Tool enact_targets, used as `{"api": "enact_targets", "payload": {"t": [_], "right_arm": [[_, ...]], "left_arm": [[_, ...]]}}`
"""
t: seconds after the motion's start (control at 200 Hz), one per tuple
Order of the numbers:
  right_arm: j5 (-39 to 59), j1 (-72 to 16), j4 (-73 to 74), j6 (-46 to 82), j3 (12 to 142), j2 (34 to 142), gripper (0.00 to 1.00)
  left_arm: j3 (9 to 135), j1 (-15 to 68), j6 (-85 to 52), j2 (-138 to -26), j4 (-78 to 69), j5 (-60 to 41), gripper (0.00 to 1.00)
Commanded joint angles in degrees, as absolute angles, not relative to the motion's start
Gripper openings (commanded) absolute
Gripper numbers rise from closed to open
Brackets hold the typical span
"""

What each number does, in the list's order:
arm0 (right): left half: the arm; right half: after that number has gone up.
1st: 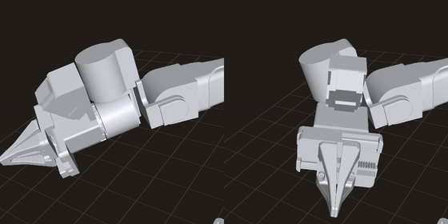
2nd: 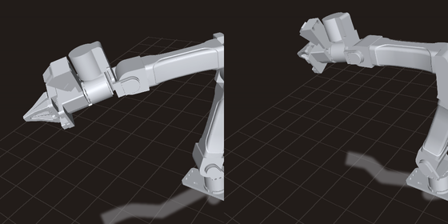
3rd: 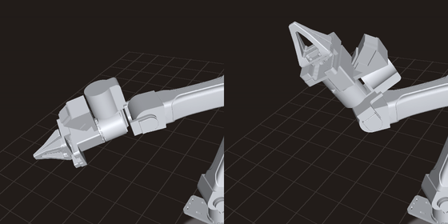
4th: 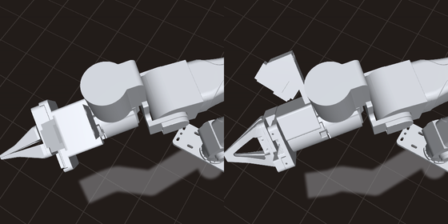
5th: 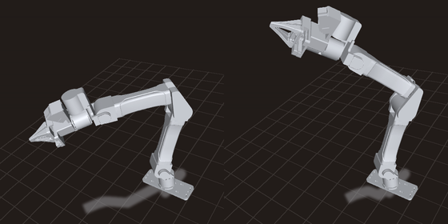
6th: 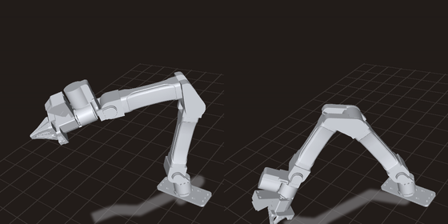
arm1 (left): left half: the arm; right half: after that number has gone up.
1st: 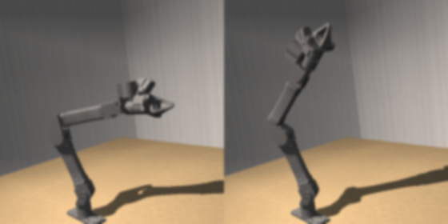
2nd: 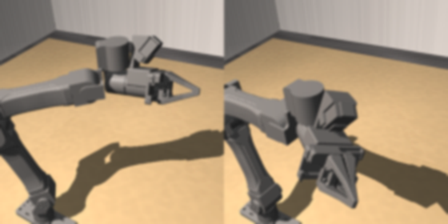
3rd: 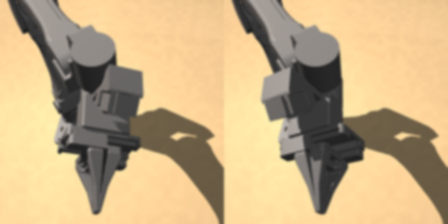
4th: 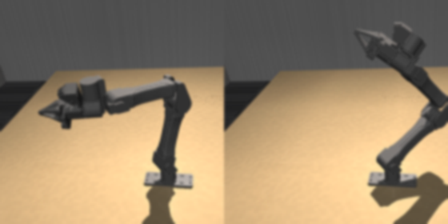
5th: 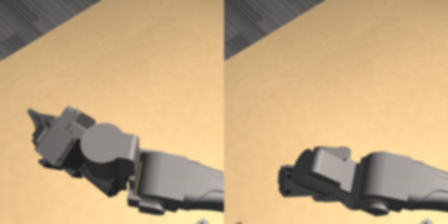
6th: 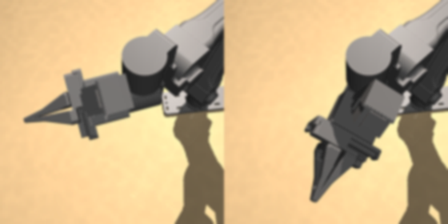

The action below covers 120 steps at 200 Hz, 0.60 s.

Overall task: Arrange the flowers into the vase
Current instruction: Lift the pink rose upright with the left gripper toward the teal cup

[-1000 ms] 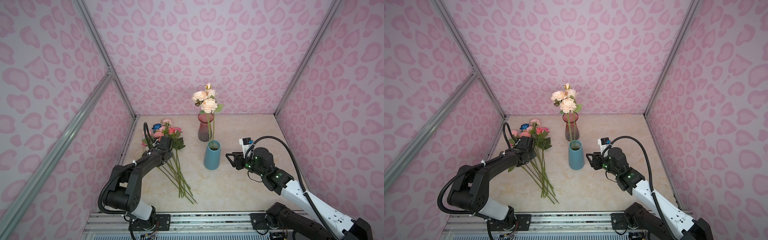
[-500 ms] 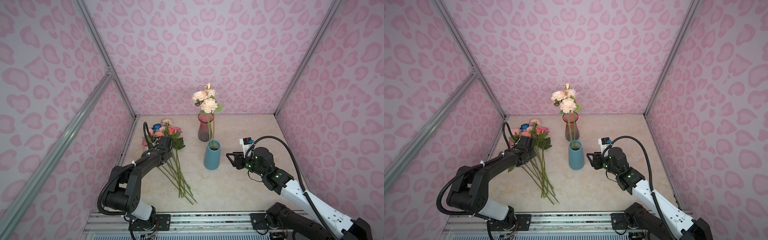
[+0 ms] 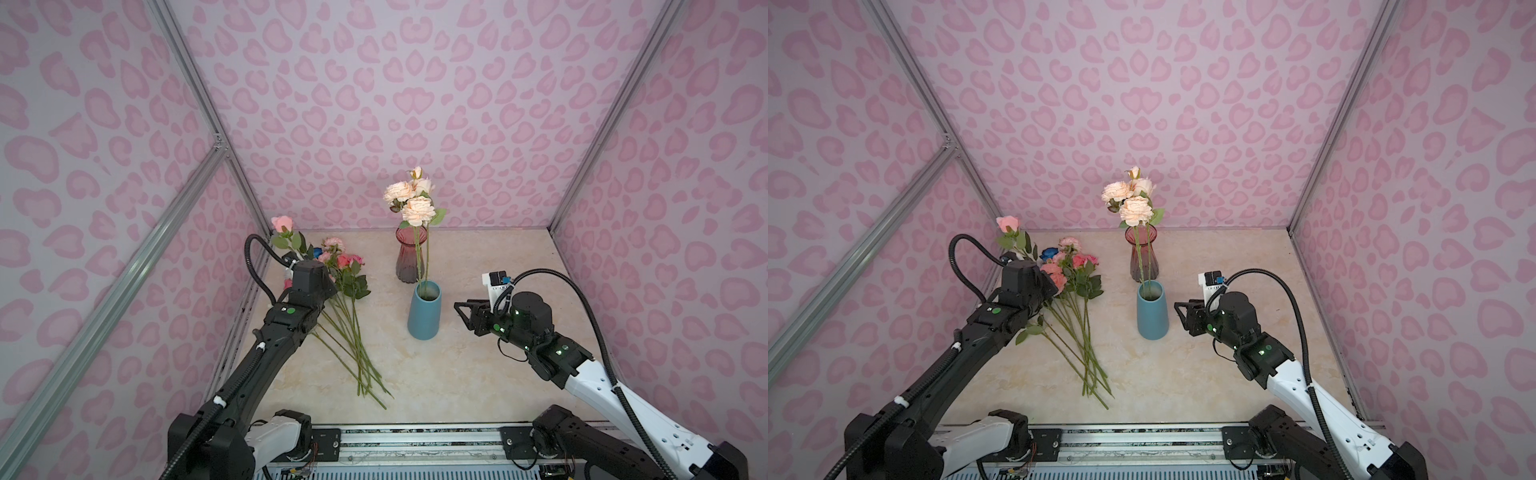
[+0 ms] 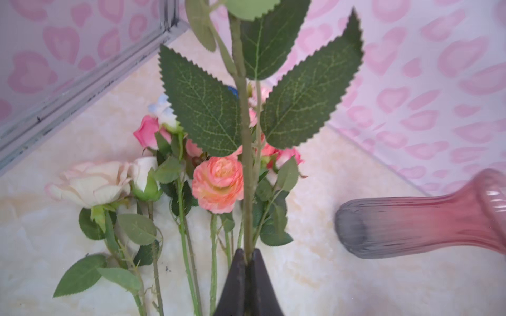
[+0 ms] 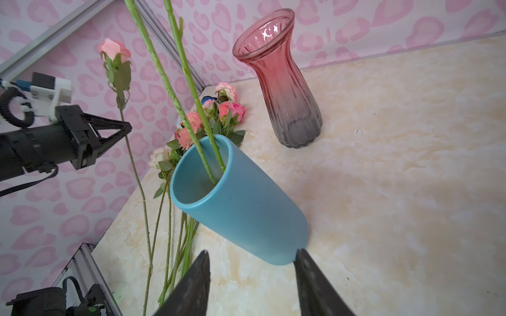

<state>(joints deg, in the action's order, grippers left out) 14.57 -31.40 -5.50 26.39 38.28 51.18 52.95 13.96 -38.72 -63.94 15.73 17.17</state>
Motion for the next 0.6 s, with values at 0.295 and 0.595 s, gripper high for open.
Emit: {"api": "enact_targets", "payload": {"t": [0.295, 0.595], "right_arm": [[13.65, -31.5, -5.19, 25.62, 40.26, 50.65, 0.51], [11.67, -31.51, -7.19, 25.6, 39.82, 47.83, 0.51]], "left_arm": [[56.58, 13.89, -32.49, -54.1, 1.85, 7.08, 0.03], [56.64, 19.61, -28.22, -50.41, -8.91, -1.57, 0.03]]}}
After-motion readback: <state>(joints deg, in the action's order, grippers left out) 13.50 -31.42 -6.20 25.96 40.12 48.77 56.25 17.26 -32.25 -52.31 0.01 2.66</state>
